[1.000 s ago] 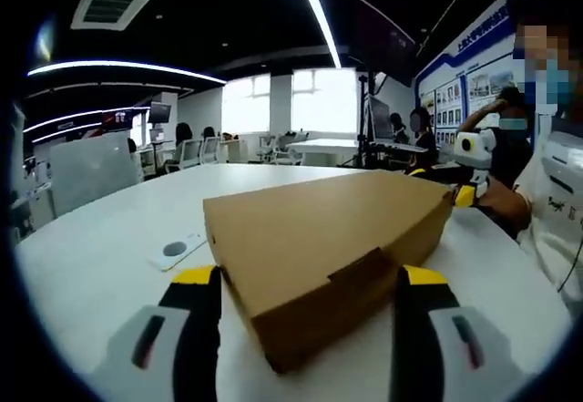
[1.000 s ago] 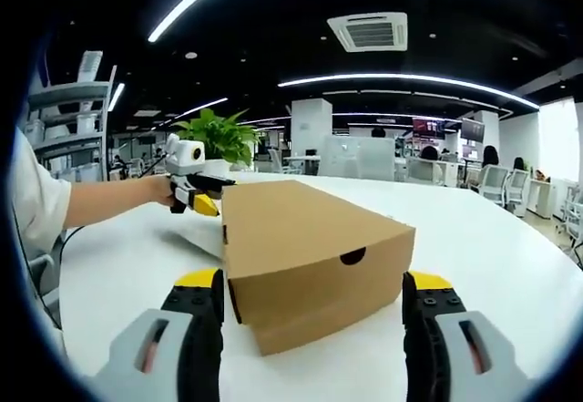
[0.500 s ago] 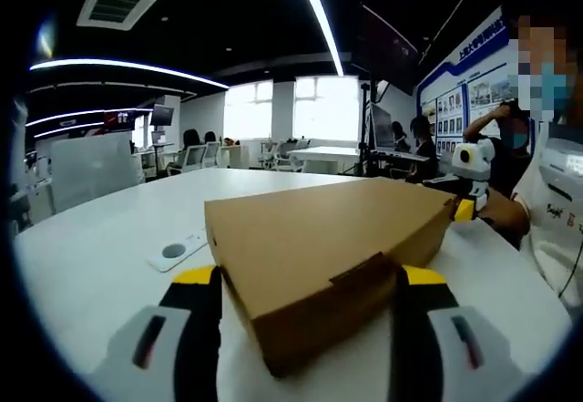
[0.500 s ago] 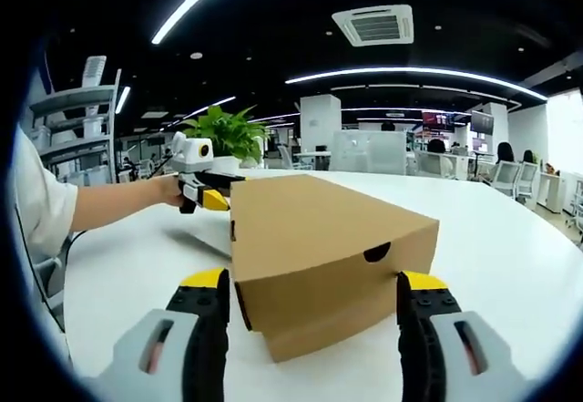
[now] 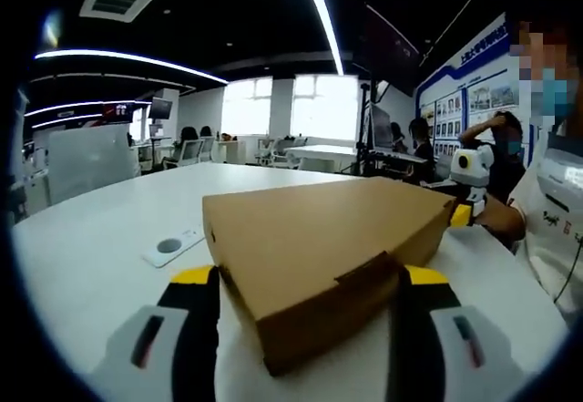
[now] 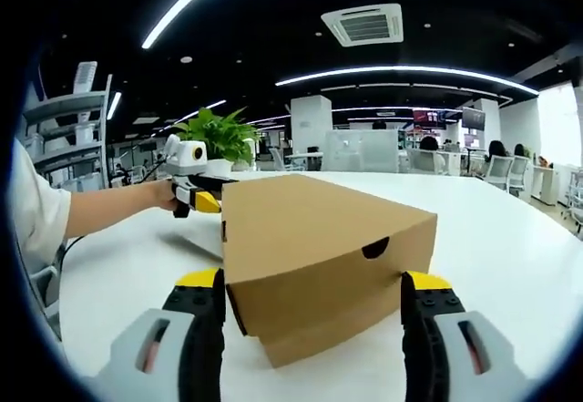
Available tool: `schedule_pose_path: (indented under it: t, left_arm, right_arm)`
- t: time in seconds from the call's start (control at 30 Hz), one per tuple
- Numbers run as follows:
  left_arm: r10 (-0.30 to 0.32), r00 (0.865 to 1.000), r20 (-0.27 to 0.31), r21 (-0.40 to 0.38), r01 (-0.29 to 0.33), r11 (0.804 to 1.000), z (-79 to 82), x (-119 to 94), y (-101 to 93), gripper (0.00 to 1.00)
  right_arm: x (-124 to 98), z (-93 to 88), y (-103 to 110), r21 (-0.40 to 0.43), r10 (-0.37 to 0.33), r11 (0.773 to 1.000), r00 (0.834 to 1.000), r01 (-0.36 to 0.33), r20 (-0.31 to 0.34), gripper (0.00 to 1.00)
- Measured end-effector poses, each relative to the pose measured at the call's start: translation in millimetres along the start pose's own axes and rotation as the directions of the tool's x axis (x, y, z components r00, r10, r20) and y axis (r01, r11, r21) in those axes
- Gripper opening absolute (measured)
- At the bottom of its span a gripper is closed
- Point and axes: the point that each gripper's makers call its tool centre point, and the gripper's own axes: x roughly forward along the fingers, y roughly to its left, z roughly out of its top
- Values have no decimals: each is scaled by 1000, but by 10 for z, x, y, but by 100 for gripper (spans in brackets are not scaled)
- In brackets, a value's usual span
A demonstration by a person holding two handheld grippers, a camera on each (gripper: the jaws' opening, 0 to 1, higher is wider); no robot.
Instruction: Operate the shoe box by opening the lid, removing the specified soft item, and placing it in the target area until the item is outside and the box remains undamaged.
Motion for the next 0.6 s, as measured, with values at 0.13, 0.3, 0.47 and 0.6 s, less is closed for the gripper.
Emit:
schedule_pose_path:
  t: [0.13,0.3,0.47,0.6]
  left_arm:
    - [1,1000,2,2,-1,1000,-3,4,-7,83]
    - [2,1000,-1,-3,-2,1000,-6,13,-13,83]
    - [3,1000,1,-4,-3,1000,-7,18,0,83]
    - [3,1000,9,-27,-3,1000,7,20,-9,83]
  right_arm:
    - [-6,-1,-10,3,-5,1000,1000,5,6,83]
    - [19,25,43,3,13,1000,1000,-13,29,86]
    - [17,9,5,-12,-18,1000,1000,19,23,83]
    - [5,66,-14,28,-31,999,998,29,49,84]
